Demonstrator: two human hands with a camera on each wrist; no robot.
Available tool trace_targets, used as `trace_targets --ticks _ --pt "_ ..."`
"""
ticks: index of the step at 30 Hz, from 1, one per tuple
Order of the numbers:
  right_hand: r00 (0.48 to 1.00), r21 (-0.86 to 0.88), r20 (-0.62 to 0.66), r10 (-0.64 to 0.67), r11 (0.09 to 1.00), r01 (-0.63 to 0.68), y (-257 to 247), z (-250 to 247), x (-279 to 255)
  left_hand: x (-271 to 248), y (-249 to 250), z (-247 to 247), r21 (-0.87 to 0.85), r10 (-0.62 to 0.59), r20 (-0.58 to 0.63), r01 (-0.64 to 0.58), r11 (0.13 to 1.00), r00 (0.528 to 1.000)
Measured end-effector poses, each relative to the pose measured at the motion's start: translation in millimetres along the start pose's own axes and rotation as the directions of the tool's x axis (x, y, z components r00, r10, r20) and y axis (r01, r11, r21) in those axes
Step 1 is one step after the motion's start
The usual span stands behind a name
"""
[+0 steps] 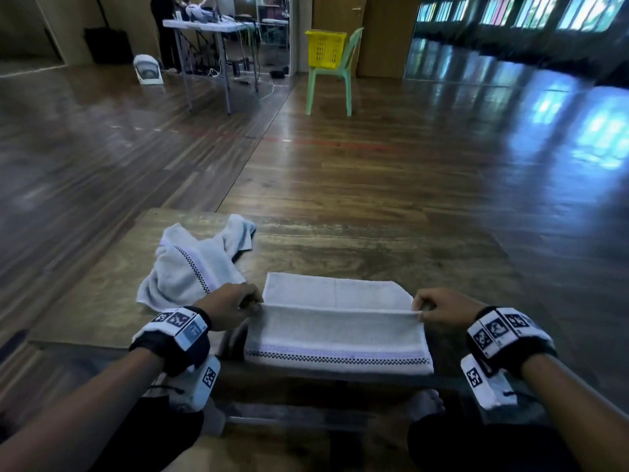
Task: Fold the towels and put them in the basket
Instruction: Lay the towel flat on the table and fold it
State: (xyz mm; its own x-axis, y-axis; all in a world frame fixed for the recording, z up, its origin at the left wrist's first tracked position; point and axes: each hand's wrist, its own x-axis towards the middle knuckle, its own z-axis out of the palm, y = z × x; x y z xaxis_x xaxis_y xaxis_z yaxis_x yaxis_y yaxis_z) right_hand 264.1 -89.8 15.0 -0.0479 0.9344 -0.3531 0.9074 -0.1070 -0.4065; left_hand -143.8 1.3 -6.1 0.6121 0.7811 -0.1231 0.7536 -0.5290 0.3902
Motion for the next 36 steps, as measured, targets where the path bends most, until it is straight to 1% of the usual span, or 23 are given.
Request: trace_targets --ticks 3,4,6,8,9,10,11,13,15,17,19,21,22,24,26,28,31,33,36 --pt "0.997 -0.060 0.018 0.079 0.995 -0.078 3 6 15 15 -4 10 0.072 -0.088 0.004 0.087 0.994 0.996" --pt "0.996 -0.059 0.003 0.094 0.994 -0.093 4 7 20 19 -3 13 0.110 -0.115 -0.001 0.115 0.987 0.993" --pt "0.989 0.006 -0.092 0.113 0.994 -0.113 6 3 27 28 0 17 0.153 -0.131 -0.034 0.135 0.979 0.991" --pt "0.966 0.069 -0.209 0.150 0.988 -0.138 9 -4 31 37 10 19 0.171 -0.093 -0.057 0.102 0.980 0.994" --pt "0.956 0.075 -0.236 0.177 0.984 -0.163 12 -7 34 41 17 20 0.179 -0.065 -0.049 0.073 0.981 0.997" --pt "0.951 0.061 -0.236 0.201 0.980 -0.192 15 -8 36 45 24 22 0.188 -0.037 -0.031 0.042 0.981 0.999" --pt "0.953 0.039 -0.206 0.223 0.975 -0.219 16 -8 39 49 31 23 0.203 -0.008 -0.015 0.011 0.979 1.000" --pt "0.965 0.006 -0.092 0.245 0.969 -0.245 14 -3 43 56 46 28 0.248 0.054 0.008 -0.054 0.967 0.999" --pt "0.966 0.009 -0.015 0.257 0.966 -0.257 10 2 44 62 61 34 0.268 0.105 0.040 -0.112 0.957 0.994" --pt "0.972 0.072 -0.001 0.233 0.970 -0.232 7 3 46 67 73 38 0.262 0.127 0.086 -0.146 0.954 0.988" --pt "0.980 0.143 -0.037 0.195 0.972 -0.188 2 0 45 72 83 42 0.266 0.144 0.127 -0.173 0.948 0.981" --pt "0.988 0.166 -0.067 0.138 0.978 -0.125 -7 -2 43 75 89 46 0.280 0.157 0.152 -0.195 0.940 0.976" --pt "0.994 0.161 -0.055 0.099 0.983 -0.089 -13 -3 41 76 92 47 0.286 0.158 0.159 -0.199 0.937 0.975" --pt "1.000 0.121 0.018 0.017 0.992 -0.019 -24 -2 39 77 97 50 0.296 0.154 0.154 -0.194 0.935 0.976" --pt "0.996 0.071 0.084 -0.034 0.997 0.028 -30 0 40 78 101 51 0.309 0.157 0.136 -0.192 0.931 0.978" --pt "0.997 0.051 0.064 -0.041 0.998 0.037 -32 1 41 78 103 53 0.313 0.174 0.123 -0.204 0.927 0.977" --pt "0.999 0.086 -0.032 -0.013 0.996 0.015 -29 2 42 78 103 56 0.310 0.191 0.122 -0.220 0.925 0.974" --pt "0.997 0.117 -0.074 -0.014 0.993 0.023 -25 5 42 78 102 57 0.319 0.190 0.124 -0.220 0.922 0.974" --pt "0.996 0.134 -0.090 -0.010 0.991 0.022 -21 10 44 78 101 59 0.324 0.185 0.122 -0.216 0.921 0.975"
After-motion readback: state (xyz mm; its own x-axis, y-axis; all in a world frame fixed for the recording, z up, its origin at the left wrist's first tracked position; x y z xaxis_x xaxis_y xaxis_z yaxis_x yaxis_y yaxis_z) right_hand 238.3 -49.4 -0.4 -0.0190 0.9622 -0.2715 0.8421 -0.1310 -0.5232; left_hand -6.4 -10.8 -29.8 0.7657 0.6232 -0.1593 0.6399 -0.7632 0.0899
